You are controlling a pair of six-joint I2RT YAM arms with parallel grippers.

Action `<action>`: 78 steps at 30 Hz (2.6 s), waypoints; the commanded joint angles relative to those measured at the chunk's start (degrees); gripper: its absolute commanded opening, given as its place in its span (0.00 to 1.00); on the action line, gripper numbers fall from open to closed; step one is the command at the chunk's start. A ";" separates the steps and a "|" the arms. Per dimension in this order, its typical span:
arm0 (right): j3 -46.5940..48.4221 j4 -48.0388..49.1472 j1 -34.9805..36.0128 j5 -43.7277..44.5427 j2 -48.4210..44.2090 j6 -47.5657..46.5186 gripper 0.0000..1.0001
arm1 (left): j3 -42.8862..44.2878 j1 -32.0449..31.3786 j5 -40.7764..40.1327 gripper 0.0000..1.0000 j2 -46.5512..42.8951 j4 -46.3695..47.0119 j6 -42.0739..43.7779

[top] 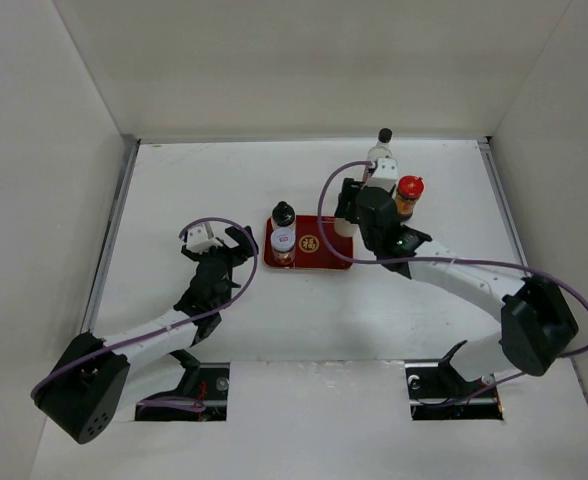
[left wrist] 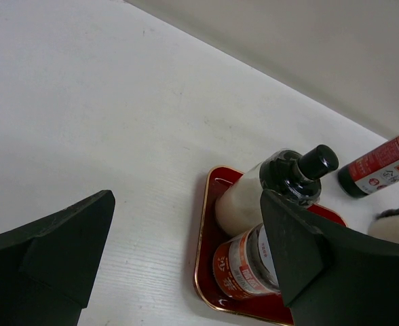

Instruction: Organize the condiment bottles

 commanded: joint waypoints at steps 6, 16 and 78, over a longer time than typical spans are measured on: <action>10.99 11.61 5.77 -4.41 12.42 -0.65 0.54 | -0.47 1.07 0.78 0.90 -1.29 2.55 -1.05; 15.74 12.84 6.30 -4.94 20.95 -0.47 0.54 | -0.38 1.50 1.31 0.90 -0.25 2.46 -1.66; 3.53 6.78 -20.96 -4.86 6.73 -2.58 0.52 | -0.21 1.68 3.24 0.89 0.81 2.72 -2.98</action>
